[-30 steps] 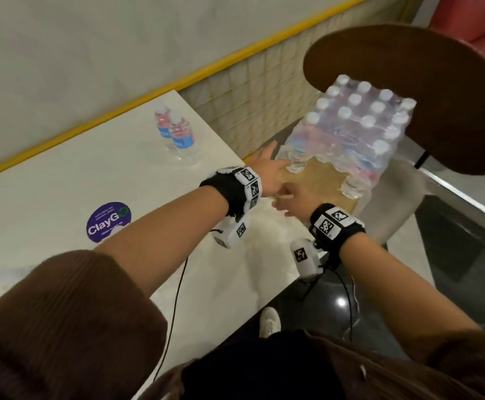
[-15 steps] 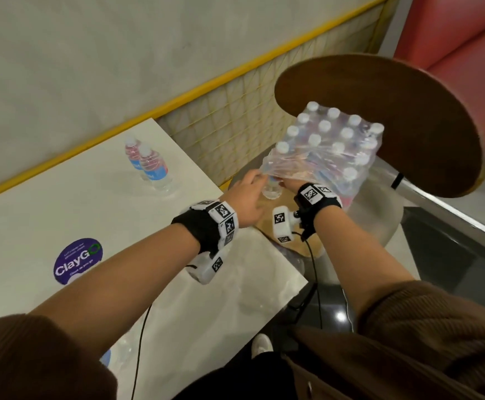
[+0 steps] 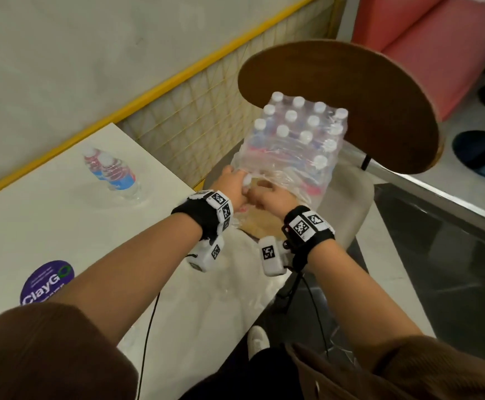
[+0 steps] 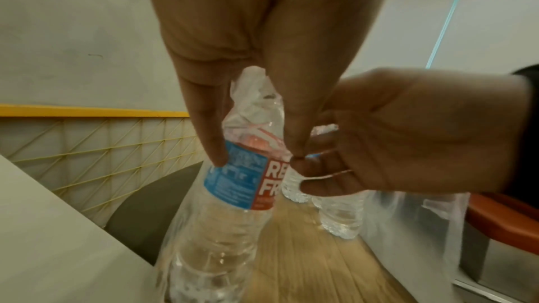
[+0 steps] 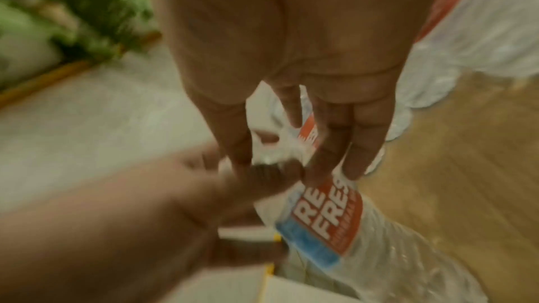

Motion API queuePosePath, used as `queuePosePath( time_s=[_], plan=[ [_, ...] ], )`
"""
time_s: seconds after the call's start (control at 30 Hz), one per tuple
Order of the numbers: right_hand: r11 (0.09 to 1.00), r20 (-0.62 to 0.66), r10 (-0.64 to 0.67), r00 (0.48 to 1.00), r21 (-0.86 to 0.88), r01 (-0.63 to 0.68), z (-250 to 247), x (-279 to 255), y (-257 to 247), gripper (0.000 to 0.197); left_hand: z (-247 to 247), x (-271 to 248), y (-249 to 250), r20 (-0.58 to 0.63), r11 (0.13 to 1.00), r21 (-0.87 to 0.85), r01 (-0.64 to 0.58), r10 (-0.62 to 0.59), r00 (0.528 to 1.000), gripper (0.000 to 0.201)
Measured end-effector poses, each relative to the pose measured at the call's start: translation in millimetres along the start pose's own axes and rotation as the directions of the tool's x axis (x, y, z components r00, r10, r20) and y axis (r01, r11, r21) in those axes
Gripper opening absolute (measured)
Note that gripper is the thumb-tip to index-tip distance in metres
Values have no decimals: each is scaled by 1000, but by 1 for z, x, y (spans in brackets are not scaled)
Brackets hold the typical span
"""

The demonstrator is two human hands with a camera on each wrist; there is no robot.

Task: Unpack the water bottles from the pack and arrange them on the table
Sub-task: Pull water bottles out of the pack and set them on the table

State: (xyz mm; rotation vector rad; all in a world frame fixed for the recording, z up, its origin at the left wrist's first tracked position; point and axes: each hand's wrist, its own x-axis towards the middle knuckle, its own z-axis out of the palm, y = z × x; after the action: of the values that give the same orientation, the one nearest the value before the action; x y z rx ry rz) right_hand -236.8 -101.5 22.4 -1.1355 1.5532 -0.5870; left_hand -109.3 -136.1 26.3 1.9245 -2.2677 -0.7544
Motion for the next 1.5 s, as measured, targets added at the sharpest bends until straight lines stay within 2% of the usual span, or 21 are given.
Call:
queuePosePath(
  time_s=[0.07, 0.17, 0.23, 0.37, 0.4, 0.47, 0.53, 0.67, 0.7, 0.77, 0.83, 0.93, 1.0, 1.03, 1.1, 1.17, 1.23, 1.3, 1.4, 1.43, 1.5],
  plan=[
    [989, -126, 94, 988, 129, -78, -11, -1, 9, 52, 1, 8, -2, -5, 1000, 12, 4, -4, 1000, 59],
    [981, -336, 180, 924, 134, -142, -17, -3, 26, 44, 1, 10, -2, 8, 999, 39, 0, 0, 1000, 61],
    [984, -453, 143, 880, 158, -79, -9, 5, 33, 40, 1, 8, -1, 12, 999, 54, -6, 5, 1000, 63],
    [963, -681, 166, 714, 269, 32, -1, 16, 30, 56, -3, 3, -6, 26, 997, 67, -23, 21, 999, 64],
    [970, -703, 167, 691, 243, 13, 0, 16, 28, 50, -5, 0, -8, 27, 998, 65, -24, 22, 999, 64],
    [987, -683, 163, 712, 119, -112, -6, 17, 22, 29, -6, -6, -13, 29, 998, 51, -21, 19, 999, 60],
    [973, -674, 197, 712, 48, -224, -12, 24, 17, 42, -8, -15, -15, 13, 999, 24, -29, 29, 1000, 55],
    [906, -457, 231, 859, -220, -361, -25, 20, 20, 46, -16, -30, -21, 39, 996, -85, -6, 10, 999, 47],
    [880, -387, 177, 905, -349, -321, -28, 11, 23, 46, -19, -36, -23, 59, 993, -118, 5, 2, 998, 45],
    [861, -311, 126, 942, -437, -259, -33, -1, 26, 48, -27, -48, -28, 77, 989, -144, 14, -3, 997, 41],
    [877, -278, 126, 952, -418, -238, -34, -12, 26, 55, -34, -61, -37, 71, 988, -152, 28, -18, 997, 39],
    [963, -213, 174, 962, -166, -211, -22, -13, 24, 56, -50, -80, -53, 68, 984, -165, 62, -52, 996, 36],
    [997, -292, 81, 953, 18, -79, -1, -13, 22, 52, -61, -90, -66, 105, 988, -129, 84, -70, 992, 34],
    [997, -269, -12, 963, 76, 33, 11, -19, 21, 48, -67, -96, -72, 130, 990, -103, 96, -82, 988, 33],
    [976, -86, -164, 983, 128, 174, 36, -34, 18, 53, -74, -107, -85, 177, 992, -26, 127, -120, 977, 32],
    [960, 170, -277, 946, 19, 278, 62, -48, 13, 60, -78, -121, -98, 211, 985, 69, 159, -171, 962, 34],
    [902, 432, -332, 838, -114, 416, 88, -59, 9, 64, -78, -136, -114, 241, 971, 97, 219, -236, 941, 36],
    [831, 651, -259, 714, -226, 508, 116, -74, 7, 68, -78, -149, -128, 291, 954, 40, 296, -295, 910, 38],
    [689, 836, -81, 543, -347, 636, 156, -97, 14, 73, -79, -166, -140, 359, 934, 25, 357, -342, 869, 41],
    [678, 864, -36, 502, -348, 648, 166, -103, 17, 74, -80, -170, -142, 370, 933, 42, 357, -346, 862, 42],
    [664, 887, 21, 461, -357, 657, 182, -113, 19, 76, -80, -176, -147, 394, 930, 67, 361, -357, 847, 44]
  ],
)
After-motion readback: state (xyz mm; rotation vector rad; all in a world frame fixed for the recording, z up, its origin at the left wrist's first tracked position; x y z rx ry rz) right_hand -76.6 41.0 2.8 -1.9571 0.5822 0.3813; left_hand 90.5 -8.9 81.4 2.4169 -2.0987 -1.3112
